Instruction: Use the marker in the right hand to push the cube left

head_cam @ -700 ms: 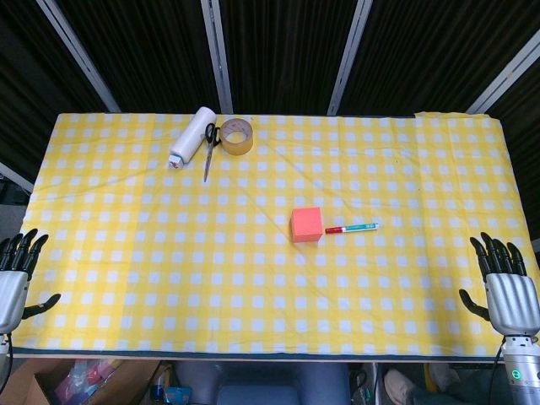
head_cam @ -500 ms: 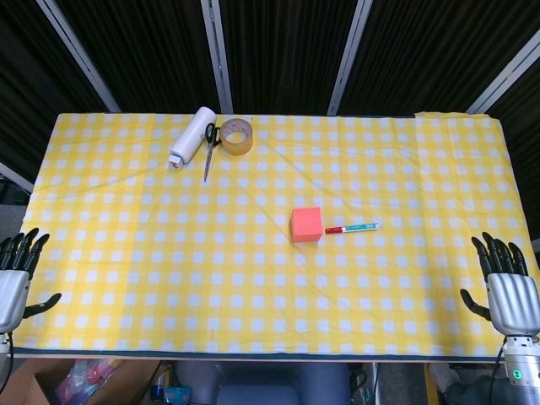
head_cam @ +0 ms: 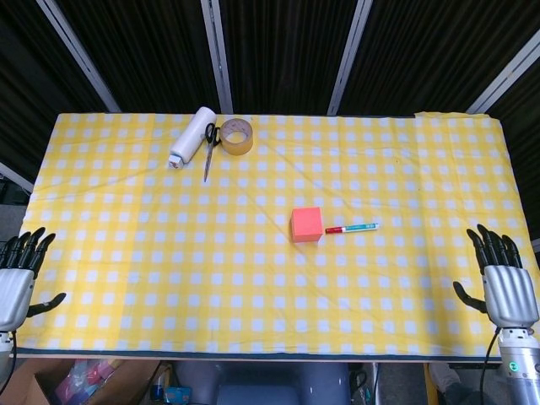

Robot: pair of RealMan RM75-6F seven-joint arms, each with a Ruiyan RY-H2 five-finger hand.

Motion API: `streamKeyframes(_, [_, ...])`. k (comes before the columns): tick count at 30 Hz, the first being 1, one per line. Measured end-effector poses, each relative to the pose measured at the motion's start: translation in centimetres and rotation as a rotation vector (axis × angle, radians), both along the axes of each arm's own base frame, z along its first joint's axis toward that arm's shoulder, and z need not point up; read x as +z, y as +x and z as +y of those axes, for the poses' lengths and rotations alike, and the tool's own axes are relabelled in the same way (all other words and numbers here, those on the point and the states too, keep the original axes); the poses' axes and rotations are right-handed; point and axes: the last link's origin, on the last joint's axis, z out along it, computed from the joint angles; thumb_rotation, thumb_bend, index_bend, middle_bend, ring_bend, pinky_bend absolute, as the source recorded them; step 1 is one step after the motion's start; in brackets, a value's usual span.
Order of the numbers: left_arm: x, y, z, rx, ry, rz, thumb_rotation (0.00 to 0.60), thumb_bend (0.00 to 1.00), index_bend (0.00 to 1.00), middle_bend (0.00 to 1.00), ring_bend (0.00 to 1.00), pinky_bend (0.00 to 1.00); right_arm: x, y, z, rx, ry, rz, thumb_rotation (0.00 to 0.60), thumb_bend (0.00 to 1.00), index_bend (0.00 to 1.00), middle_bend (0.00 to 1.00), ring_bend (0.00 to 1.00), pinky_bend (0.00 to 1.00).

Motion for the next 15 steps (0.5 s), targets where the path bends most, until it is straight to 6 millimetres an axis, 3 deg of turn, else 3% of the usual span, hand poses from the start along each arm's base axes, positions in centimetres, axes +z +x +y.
streamKeyframes(7, [0.1,0.1,0.1,-0.010,-0.006,0.004,0.600,0.00,0.00,0.00,0.00,0.00,-1.3,1.4,-3.8,0.000,0.028,0.024,0.600,0.33,0.20,0.00,0.00,0.00])
streamKeyframes(15, [0.4,-0.2,0.2,-0.003,0.000,-0.002,0.600,0.00,0.00,0.00,0.00,0.00,-5.2,4.5,-9.4,0.022,0.104,0.041,0.600,0.33,0.25,0.00,0.00,0.00])
